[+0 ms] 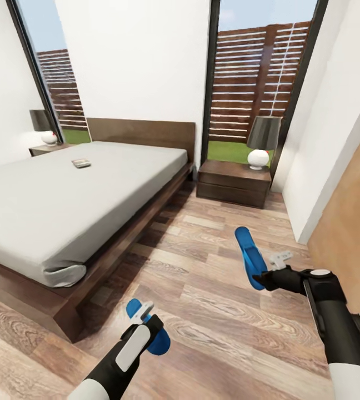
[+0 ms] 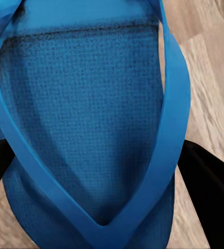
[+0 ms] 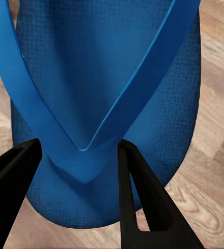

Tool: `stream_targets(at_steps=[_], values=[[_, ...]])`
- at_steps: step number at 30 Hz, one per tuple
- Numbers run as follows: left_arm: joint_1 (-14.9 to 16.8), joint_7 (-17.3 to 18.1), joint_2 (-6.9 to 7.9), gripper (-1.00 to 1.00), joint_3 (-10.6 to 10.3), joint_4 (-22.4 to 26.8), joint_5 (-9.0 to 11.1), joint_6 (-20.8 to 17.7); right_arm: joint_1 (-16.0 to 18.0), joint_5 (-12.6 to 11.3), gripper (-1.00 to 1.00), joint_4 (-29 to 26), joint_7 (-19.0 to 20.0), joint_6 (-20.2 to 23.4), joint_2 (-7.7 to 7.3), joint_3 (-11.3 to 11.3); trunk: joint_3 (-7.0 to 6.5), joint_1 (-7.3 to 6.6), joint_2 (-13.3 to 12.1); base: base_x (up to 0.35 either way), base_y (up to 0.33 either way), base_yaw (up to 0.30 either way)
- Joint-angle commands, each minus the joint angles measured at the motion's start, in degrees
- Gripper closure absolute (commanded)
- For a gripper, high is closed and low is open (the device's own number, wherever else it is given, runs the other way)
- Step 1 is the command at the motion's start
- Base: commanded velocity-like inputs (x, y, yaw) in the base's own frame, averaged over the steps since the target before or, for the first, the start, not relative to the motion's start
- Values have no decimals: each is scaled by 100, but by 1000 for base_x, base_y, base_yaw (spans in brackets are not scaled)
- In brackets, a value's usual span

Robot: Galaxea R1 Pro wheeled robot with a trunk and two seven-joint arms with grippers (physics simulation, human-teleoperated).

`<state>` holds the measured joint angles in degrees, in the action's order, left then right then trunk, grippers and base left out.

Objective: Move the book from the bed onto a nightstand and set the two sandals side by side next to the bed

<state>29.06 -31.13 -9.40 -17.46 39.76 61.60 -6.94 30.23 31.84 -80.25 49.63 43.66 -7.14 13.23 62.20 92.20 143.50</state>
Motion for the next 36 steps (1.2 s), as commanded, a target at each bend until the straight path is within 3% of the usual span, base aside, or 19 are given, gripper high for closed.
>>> stream_targets(at_steps=[1,15,23,30,36], values=[[-1,-56,14,100,2,-38,23,129,-19,44,100,-47,74,24,2,5,5,2,2,310,-39,-59],[2,-249,75,100,104,-319,426,841,-171,42,100,-167,74,28,2,-4,5,2,2,312,68,-11],[3,-646,66,100,528,-340,463,1030,-241,42,100,-343,74,28,2,-5,5,2,2,74,24,0],[3,-849,60,100,626,-342,487,1166,-304,41,100,-456,74,28,2,-11,5,2,2,9,3,0],[1,-764,70,100,633,-354,491,1262,-323,49,100,-481,74,55,1,-13,5,2,2,36,0,0]])
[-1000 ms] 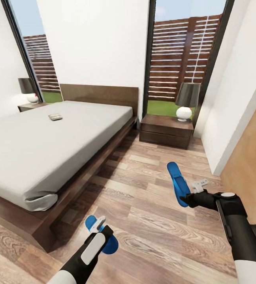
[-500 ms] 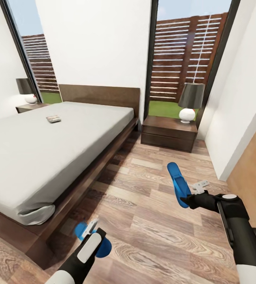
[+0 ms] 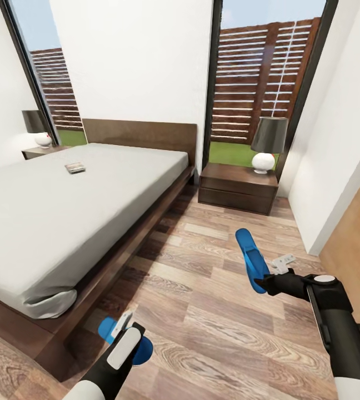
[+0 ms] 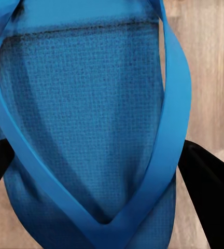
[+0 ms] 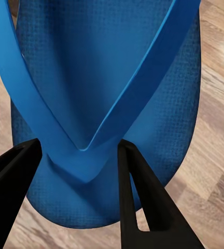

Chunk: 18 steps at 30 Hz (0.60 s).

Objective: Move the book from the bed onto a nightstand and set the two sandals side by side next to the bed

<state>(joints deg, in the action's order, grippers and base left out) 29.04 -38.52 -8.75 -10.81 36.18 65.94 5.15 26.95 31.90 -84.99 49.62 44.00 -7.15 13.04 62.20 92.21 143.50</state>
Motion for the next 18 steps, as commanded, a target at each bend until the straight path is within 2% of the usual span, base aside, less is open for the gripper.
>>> stream_targets(at_steps=[1,11,14,18], values=[[4,3,7,100,-31,-8,55,57,5,43,100,-7,74,45,1,6,5,0,2,184,0,0],[5,174,2,100,-22,-268,62,68,3,37,100,-18,75,338,-5,3,5,0,2,248,-3,0],[5,73,-12,100,-22,-260,58,71,3,36,100,-44,79,355,-6,9,5,0,2,102,-5,0],[5,-276,-12,100,-25,-249,52,142,-18,36,100,-73,87,367,0,4,5,0,2,46,-2,0]])
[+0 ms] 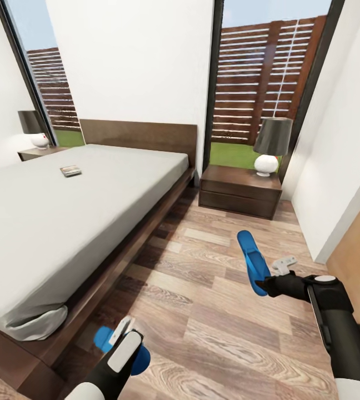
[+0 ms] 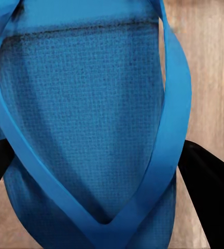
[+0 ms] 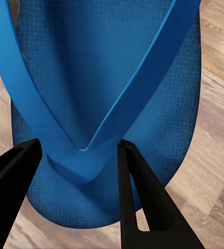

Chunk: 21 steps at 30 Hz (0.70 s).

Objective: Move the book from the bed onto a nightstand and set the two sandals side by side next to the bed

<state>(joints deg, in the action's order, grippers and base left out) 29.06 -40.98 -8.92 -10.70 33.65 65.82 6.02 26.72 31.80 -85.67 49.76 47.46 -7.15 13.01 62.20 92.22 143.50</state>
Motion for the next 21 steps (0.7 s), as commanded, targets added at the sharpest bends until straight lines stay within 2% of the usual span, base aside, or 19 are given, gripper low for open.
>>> stream_targets(at_steps=[1,8,14,15,16,19,21], values=[[3,-107,11,100,-37,7,64,62,-10,46,100,-13,75,22,2,3,5,-1,2,17,-1,0],[3,-159,19,100,-43,13,62,86,-37,46,100,-26,80,25,3,0,160,17,12,8,0,0],[8,262,16,100,-36,16,71,124,-46,44,100,-125,87,67,-2,15,293,33,20,1,0,0],[9,400,15,100,-33,17,74,120,-45,34,100,-215,92,162,-3,22,315,35,21,0,0,0],[21,579,17,100,-35,20,76,89,-45,6,100,-407,99,453,-6,15,337,38,22,0,0,0],[72,587,15,100,-38,38,69,78,-44,-5,100,-484,101,588,-6,3,404,45,26,0,0,0],[210,452,8,100,-42,50,60,72,-44,-13,100,-525,103,660,-6,-3,448,51,29,0,0,0]])
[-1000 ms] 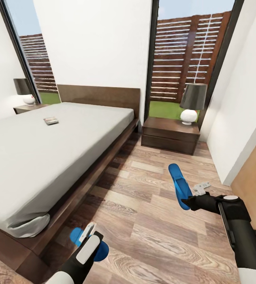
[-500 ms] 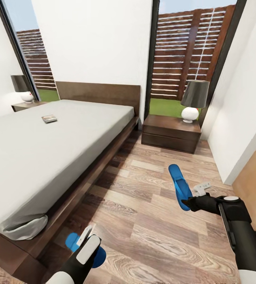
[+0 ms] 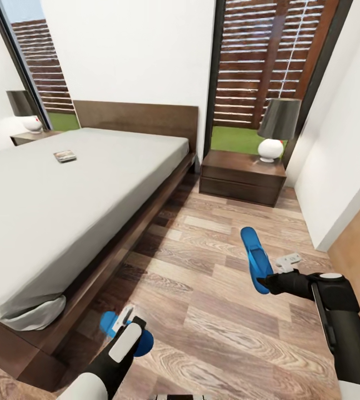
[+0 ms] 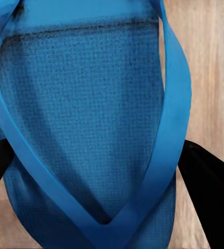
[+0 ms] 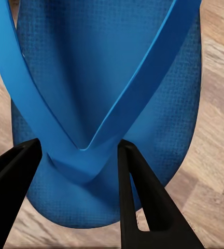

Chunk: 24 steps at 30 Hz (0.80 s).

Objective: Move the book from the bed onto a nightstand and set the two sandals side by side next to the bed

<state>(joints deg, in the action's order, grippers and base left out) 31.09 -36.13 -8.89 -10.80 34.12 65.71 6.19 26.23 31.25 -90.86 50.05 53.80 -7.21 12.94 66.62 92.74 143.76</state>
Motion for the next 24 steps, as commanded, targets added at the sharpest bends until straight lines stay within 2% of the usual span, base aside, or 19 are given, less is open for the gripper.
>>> stream_targets(at_steps=[1,8,11,16,24], values=[[65,-83,3,100,-33,-7,69,52,5,39,100,-16,74,42,0,3,28,1,4,0,0,0],[629,-261,-15,100,-36,-65,58,-8,8,32,100,-68,80,107,1,2,183,19,13,0,0,0],[741,-261,-23,100,-36,-172,63,-9,12,31,100,-99,82,116,1,4,250,27,17,0,0,0],[803,34,-30,100,-28,-290,69,-116,26,31,100,-148,83,121,6,12,361,40,24,0,0,0],[817,136,-22,100,-13,-451,82,-171,31,24,100,-159,83,122,9,15,538,61,34,0,0,0]])
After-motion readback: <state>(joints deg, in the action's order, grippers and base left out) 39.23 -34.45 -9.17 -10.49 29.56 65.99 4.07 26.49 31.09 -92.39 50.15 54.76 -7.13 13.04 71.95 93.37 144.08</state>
